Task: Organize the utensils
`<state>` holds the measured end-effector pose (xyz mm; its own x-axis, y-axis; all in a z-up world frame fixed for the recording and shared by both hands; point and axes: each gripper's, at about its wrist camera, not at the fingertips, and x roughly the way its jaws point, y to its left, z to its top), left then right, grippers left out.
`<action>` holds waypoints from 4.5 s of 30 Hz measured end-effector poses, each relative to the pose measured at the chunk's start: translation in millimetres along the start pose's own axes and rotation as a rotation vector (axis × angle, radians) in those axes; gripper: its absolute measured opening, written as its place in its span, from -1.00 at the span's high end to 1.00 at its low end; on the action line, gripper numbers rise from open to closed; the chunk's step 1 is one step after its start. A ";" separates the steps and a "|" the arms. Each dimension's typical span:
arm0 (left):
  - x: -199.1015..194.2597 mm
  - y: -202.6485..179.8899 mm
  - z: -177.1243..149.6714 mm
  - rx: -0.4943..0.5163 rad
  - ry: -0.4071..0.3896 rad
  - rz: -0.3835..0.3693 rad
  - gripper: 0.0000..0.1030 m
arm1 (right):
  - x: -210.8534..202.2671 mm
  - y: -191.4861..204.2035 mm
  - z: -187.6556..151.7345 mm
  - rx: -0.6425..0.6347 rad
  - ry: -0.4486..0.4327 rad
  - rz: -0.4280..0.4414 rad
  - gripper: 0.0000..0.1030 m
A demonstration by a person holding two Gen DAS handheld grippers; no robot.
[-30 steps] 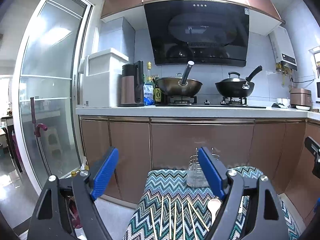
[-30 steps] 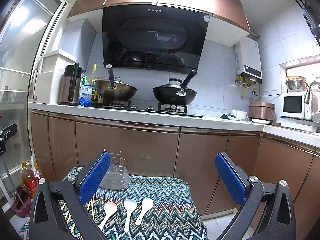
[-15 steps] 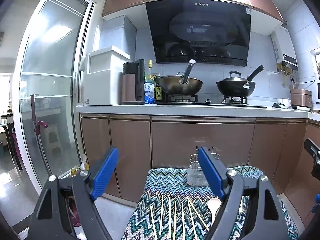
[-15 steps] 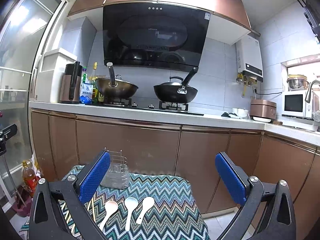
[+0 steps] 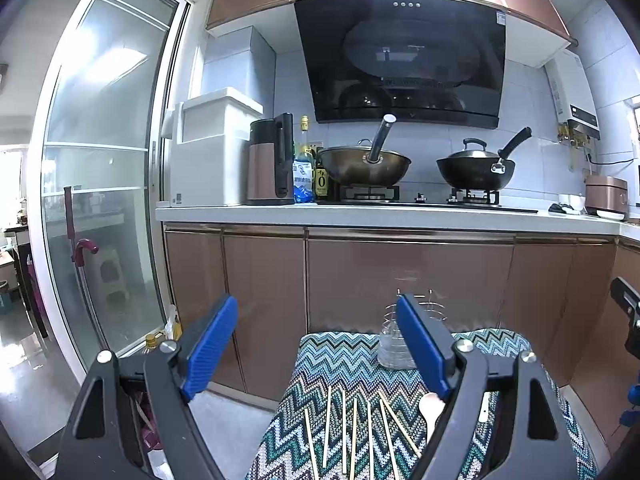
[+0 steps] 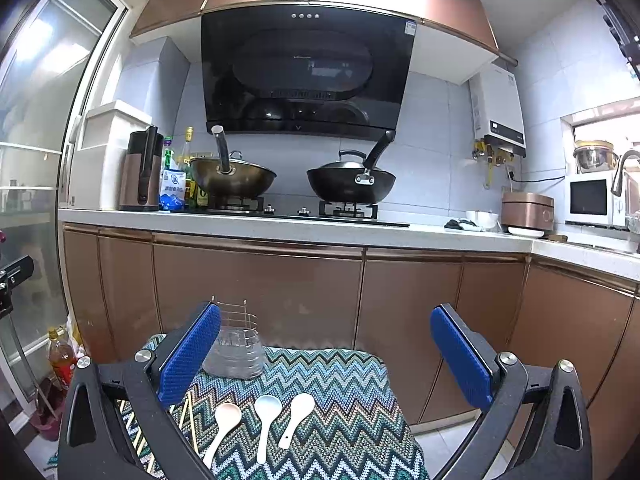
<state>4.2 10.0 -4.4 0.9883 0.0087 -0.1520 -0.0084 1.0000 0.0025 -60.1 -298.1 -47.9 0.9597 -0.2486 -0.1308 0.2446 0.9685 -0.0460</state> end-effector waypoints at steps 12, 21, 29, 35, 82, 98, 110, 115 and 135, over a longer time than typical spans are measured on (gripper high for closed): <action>3.7 0.0 1.9 -0.016 -0.009 0.035 -0.57 | 7.4 -1.6 -2.8 0.007 0.021 0.011 -0.99; 25.4 9.9 -1.0 -0.061 0.020 0.067 -0.57 | 27.6 -2.8 -10.8 0.007 0.059 0.026 -0.99; 79.0 14.6 -20.7 -0.073 0.184 0.039 -0.57 | 65.7 -10.1 -30.8 -0.020 0.168 0.080 -0.99; 122.2 15.6 -45.3 -0.094 0.350 -0.052 -0.56 | 106.1 -14.9 -54.0 0.018 0.283 0.196 -0.89; 376.1 -33.5 -204.6 -0.076 1.230 -0.254 0.56 | 358.5 40.0 -179.6 -0.123 0.939 0.808 0.58; 390.1 -37.0 -207.0 -0.067 1.297 -0.256 0.56 | 383.5 59.3 -203.8 -0.182 1.047 0.924 0.53; 383.8 -33.2 -209.3 -0.036 1.309 -0.260 0.56 | 384.5 69.3 -207.7 -0.191 1.052 0.954 0.53; 386.2 -38.1 -208.9 -0.022 1.313 -0.249 0.64 | 386.5 71.1 -209.1 -0.192 1.057 0.967 0.63; 332.8 -28.9 -179.0 -0.062 1.135 -0.243 0.91 | 323.2 80.4 -156.0 -0.344 0.831 0.843 0.87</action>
<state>306.2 -15.7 -232.0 0.2610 -0.2184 -0.9403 0.1240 0.9736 -0.1917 248.1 -302.5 -248.4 0.3899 0.3983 -0.8303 -0.5784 0.8075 0.1158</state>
